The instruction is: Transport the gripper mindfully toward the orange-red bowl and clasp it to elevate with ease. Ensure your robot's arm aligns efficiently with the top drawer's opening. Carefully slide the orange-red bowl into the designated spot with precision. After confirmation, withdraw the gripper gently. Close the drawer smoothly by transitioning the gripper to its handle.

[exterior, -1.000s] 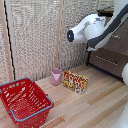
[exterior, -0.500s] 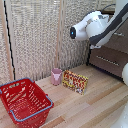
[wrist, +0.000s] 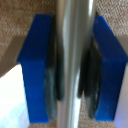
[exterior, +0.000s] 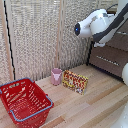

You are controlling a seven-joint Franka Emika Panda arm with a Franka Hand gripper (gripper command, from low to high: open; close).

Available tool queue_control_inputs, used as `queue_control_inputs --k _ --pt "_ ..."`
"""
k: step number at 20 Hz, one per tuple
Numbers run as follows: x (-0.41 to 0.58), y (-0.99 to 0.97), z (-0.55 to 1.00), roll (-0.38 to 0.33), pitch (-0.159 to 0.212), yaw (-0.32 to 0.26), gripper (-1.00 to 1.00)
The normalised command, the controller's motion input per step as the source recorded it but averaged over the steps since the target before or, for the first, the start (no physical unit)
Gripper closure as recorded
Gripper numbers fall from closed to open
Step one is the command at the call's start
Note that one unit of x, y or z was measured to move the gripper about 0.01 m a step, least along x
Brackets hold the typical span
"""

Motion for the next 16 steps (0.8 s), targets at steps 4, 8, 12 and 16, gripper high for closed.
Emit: queue_control_inputs --k 4,8,12,16 --pt "0.071 -0.55 0.3 0.023 0.0 0.0 1.0" --pt "0.077 -0.45 0.2 0.014 0.0 0.001 1.0" --pt "0.08 -0.39 0.17 0.008 0.0 0.002 1.0" --pt "0.024 -0.1 0.08 -0.001 0.01 0.0 -1.0"
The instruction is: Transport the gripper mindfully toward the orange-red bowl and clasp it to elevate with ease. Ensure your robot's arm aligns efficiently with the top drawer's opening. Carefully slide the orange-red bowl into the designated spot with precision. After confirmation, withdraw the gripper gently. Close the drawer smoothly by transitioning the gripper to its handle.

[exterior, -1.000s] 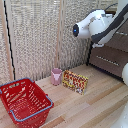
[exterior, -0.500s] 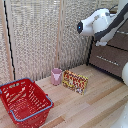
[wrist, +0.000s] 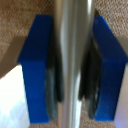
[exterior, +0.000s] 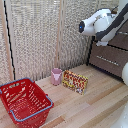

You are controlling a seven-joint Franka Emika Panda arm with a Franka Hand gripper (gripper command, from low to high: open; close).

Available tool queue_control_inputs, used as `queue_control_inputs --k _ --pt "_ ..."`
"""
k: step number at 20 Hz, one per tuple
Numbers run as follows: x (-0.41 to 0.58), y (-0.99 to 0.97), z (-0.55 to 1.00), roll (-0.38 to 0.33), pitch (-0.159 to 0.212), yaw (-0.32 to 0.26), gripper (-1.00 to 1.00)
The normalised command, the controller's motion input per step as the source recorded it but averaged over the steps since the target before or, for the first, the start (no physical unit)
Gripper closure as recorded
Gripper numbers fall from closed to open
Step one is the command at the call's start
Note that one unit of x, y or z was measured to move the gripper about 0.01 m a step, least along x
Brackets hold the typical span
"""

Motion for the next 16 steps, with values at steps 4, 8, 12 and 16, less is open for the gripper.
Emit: queue_control_inputs --k 4,8,12,16 --pt "0.045 0.05 0.12 -0.046 0.019 0.0 -1.0" --pt "0.0 0.54 0.0 -0.047 -0.016 0.0 -1.0" --pt "0.149 0.41 0.09 -0.054 0.002 0.008 -1.0" --pt "0.51 0.05 0.27 -0.053 0.161 -0.055 -1.0"
